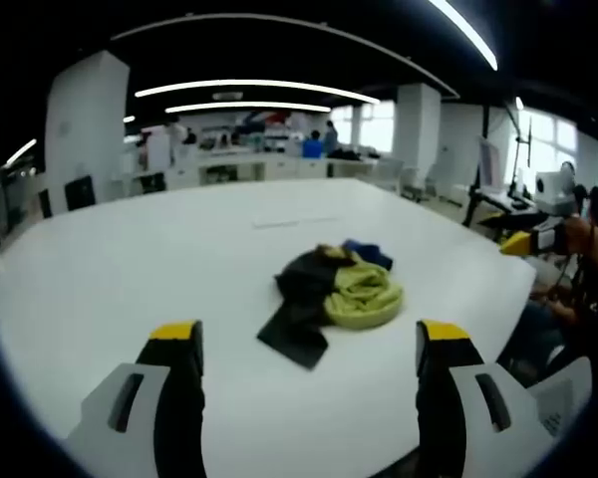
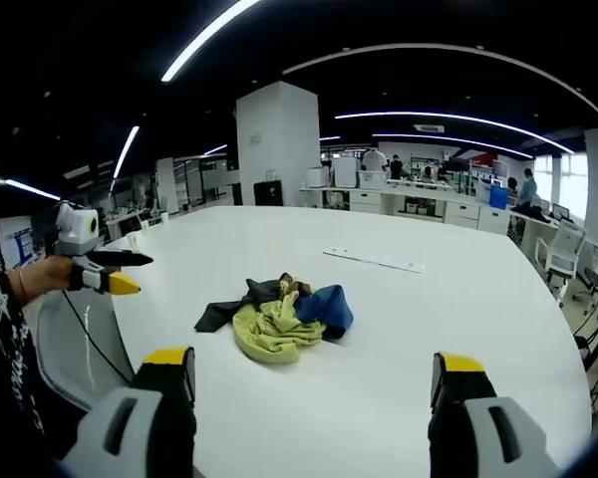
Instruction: Fold the garment on the visible template until the final outline fits inside the template.
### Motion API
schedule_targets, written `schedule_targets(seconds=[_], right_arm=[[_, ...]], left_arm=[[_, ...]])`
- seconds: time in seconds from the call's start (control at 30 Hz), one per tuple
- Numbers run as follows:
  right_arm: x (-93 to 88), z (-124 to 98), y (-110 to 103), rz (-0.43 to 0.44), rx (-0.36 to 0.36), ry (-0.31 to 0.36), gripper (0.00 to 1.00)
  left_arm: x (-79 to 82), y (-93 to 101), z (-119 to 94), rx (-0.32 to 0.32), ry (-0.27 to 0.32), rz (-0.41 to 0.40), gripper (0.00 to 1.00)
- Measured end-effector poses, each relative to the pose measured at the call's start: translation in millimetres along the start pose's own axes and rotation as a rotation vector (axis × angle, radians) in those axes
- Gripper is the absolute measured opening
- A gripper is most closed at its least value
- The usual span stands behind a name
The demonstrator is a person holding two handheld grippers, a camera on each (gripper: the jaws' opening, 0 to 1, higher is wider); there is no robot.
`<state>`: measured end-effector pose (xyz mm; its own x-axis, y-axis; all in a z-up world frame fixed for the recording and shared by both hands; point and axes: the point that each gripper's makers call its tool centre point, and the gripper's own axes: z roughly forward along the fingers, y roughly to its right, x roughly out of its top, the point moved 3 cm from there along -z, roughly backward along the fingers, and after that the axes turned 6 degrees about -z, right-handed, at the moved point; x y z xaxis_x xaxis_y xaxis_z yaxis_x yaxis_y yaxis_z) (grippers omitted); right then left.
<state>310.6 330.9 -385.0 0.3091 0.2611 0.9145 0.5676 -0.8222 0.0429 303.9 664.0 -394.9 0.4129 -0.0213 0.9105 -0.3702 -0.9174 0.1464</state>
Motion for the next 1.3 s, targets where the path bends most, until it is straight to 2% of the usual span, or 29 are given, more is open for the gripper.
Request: schedule_targets(seconds=[0.33,0.57,0.8,0.9,1.3], right_arm=[[-4.1,-5.6,6.5,0.004,-0.024,0.005,0.99],[-3.9,-3.3,6.2,-0.016,-0.006,0.001,0.96],[0.3,2.8,4.6,-0.023,0.002,0.024,0.89],[-0.6,6.1,3.9,-0.017,0.003,0.037,0.85],[-4.8,16.9,-1.8,-0.012,0.040,0.050,0.69]], left_arm=[[7.0,4.7,11.5,-0.025,-0.006,0.026,0.82],[8.3,7.4,14.6,-0.032,-0.006,0.024,0.78],[11.2,7.1,17.9,-0.053,0.004,0.015,0.70],[11.4,8.3,21.0,-0.057,0.008,0.039,0.67],[9.8,14.4,39.0,-0.099,0.003,0.045,0.59]])
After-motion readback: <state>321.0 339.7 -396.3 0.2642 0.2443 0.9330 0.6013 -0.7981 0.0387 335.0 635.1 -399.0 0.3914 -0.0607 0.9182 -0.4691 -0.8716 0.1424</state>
